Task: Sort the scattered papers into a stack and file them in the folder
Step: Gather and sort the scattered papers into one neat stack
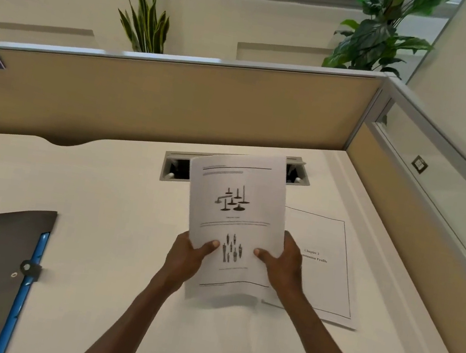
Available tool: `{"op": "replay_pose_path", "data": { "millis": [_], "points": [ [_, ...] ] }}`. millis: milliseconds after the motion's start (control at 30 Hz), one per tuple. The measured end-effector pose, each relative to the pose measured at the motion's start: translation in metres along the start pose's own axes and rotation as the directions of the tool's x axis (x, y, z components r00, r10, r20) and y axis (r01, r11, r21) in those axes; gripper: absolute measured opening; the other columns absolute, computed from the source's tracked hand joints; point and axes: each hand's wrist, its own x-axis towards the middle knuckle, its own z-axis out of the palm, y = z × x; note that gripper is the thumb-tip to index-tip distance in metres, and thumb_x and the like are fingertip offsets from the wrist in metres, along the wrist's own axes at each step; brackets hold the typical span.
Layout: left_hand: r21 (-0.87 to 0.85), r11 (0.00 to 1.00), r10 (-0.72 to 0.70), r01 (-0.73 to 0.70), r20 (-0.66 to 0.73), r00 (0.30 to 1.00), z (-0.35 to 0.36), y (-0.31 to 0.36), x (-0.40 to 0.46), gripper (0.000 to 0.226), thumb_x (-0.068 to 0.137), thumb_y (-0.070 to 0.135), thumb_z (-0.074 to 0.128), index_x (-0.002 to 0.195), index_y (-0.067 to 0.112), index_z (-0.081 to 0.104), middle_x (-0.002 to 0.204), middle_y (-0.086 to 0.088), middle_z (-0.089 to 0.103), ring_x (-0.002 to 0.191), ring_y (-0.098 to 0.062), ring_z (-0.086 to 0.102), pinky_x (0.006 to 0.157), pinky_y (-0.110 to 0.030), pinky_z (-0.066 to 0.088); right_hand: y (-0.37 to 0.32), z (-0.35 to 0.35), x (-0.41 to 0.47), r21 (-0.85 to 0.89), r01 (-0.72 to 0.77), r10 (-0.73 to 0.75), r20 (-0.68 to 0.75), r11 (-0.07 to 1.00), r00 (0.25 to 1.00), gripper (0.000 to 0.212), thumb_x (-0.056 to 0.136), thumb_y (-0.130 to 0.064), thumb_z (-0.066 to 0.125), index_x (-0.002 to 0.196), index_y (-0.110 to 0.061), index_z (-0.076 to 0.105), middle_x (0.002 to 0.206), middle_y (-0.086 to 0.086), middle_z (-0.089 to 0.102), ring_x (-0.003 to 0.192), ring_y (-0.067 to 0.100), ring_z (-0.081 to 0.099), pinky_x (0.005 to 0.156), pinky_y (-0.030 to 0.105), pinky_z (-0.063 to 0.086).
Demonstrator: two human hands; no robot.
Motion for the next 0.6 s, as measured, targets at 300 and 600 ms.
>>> {"op": "replay_pose_path", "data": {
  "millis": [300,600],
  "points": [
    [0.285,0.958,-0.007,-0.018,0.083,0.996,0.087,0.012,0.045,0.024,0.101,0.019,0.050,0.108,0.002,0.064,0.107,-0.009,0.070,0.098,-0.029,0.065,0.085,-0.041,0.050,0.028,-0.093,0.036,-0.087,-0.213,0.207,-0.074,0.973,0.976,0.059,0.069,-0.005,0.084,0.118,-0.012,0.052,0.108,-0.002,0.060,0.097,0.019,0.057,0.080,0.026,0.042],
    [0.464,0.885,-0.040,-0.019,0.118,0.992,0.149,-0.022,0.061,0.027,0.089,0.001,0.061,0.114,0.004,0.069,0.110,-0.008,0.072,0.098,-0.019,0.063,0.076,-0.013,0.036,0.076,-0.130,0.053,-0.361,-0.380,0.339,-0.174,0.851,0.925,0.071,0.071,-0.011,0.083,0.129,-0.007,0.043,0.126,0.015,0.059,0.113,0.035,0.057,0.095,0.042,0.049]
  ]
}}
